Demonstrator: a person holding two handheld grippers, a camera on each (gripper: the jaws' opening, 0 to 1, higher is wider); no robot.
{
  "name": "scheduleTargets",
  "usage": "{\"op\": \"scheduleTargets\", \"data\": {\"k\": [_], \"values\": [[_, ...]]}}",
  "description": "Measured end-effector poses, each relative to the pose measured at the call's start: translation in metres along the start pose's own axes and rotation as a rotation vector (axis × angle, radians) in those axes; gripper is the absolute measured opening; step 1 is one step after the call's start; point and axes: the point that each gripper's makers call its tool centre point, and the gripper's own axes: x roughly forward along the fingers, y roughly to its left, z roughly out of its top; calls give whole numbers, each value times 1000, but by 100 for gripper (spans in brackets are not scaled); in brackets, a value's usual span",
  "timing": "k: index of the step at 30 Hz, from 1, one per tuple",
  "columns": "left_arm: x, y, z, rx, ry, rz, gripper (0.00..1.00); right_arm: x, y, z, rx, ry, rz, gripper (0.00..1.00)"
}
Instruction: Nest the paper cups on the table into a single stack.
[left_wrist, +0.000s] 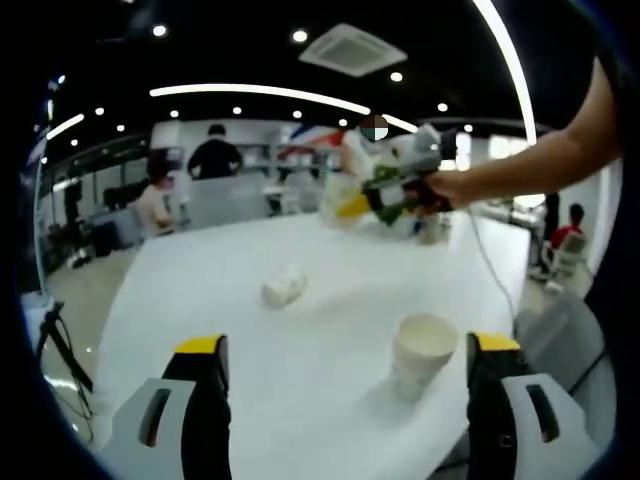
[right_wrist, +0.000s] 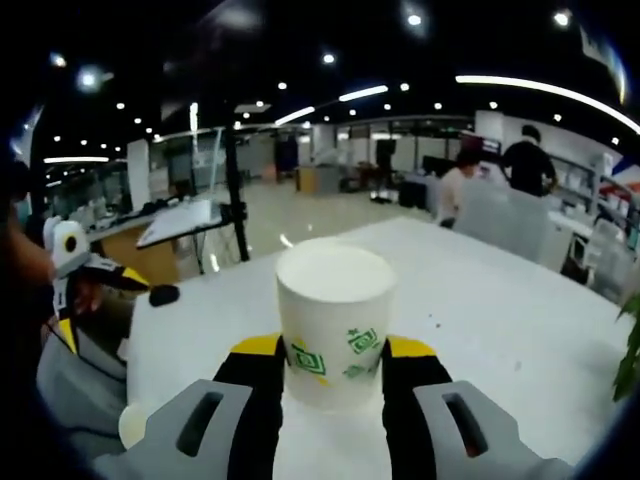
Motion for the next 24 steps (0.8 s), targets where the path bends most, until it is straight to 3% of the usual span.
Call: {"op": "scheduleTargets", "data": {"k": [24], "values": [[0,-7,15,20,-16,-16,96,-21,49,-2,-4,11,54,35]]}}
